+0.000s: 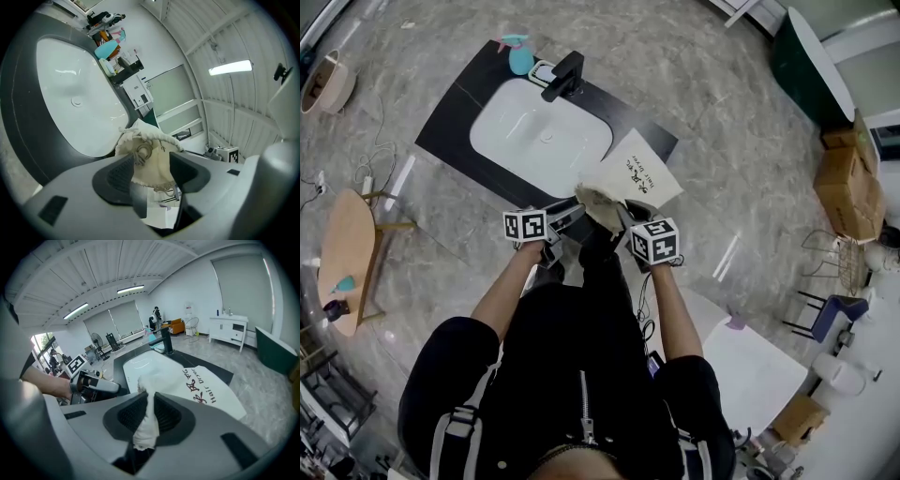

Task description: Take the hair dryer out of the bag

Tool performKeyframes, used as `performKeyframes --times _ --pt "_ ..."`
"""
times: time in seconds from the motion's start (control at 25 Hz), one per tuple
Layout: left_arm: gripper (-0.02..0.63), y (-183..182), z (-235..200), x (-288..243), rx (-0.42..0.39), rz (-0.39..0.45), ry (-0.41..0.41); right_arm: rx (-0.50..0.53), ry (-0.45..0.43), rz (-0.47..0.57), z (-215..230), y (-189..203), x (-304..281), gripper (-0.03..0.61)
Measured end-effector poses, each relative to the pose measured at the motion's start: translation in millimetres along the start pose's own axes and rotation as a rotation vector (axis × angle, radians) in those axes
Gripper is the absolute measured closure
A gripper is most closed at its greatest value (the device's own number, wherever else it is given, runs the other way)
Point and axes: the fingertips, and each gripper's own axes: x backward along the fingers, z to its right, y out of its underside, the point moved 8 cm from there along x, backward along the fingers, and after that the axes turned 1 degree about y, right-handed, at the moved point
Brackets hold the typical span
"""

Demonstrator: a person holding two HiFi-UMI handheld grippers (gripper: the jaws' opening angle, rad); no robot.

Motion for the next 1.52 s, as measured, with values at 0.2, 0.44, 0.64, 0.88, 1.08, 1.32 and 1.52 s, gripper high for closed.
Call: performKeyframes --times 0.2,0.44,0.64,0.88,1.08,1.32,1.52 --pt "0.354 9.2 -8.9 -17.3 0.047 -0.021 -0.029 -0.001 -0.015 -0.003 0.6 -0.4 -0.4 0.520" --pt "0.359 15.8 -18.9 -35.9 0.096 -0.030 -0.073 -0.006 -0.027 -0.003 0.8 -1.6 -0.7 0.520" --pt "0.364 17.1 -23.2 -49.4 0.122 -0.038 -0.099 0.010 -0.032 -0.018 -0.3 -2.3 -0.3 0.520" --pt "0.378 21.9 -27.9 -64.8 0.180 -0.045 -0.111 0.013 -0.037 -0.020 1.3 -2.4 2.2 0.521" --pt "0.421 25.2 -31.8 -71.9 0.202 -0.037 -0.133 0.001 -0.040 -0.019 3.9 -0.9 3.0 0.520" --pt "0.508 26.0 -35.2 -75.6 0.231 -0.021 -0.153 -0.006 -0.043 -0.017 5.5 -0.4 3.3 0.520" --pt "0.521 25.7 -34.6 -75.0 0.231 -0.017 -0.148 -0.009 -0.042 -0.019 5.3 -0.2 3.2 0.520"
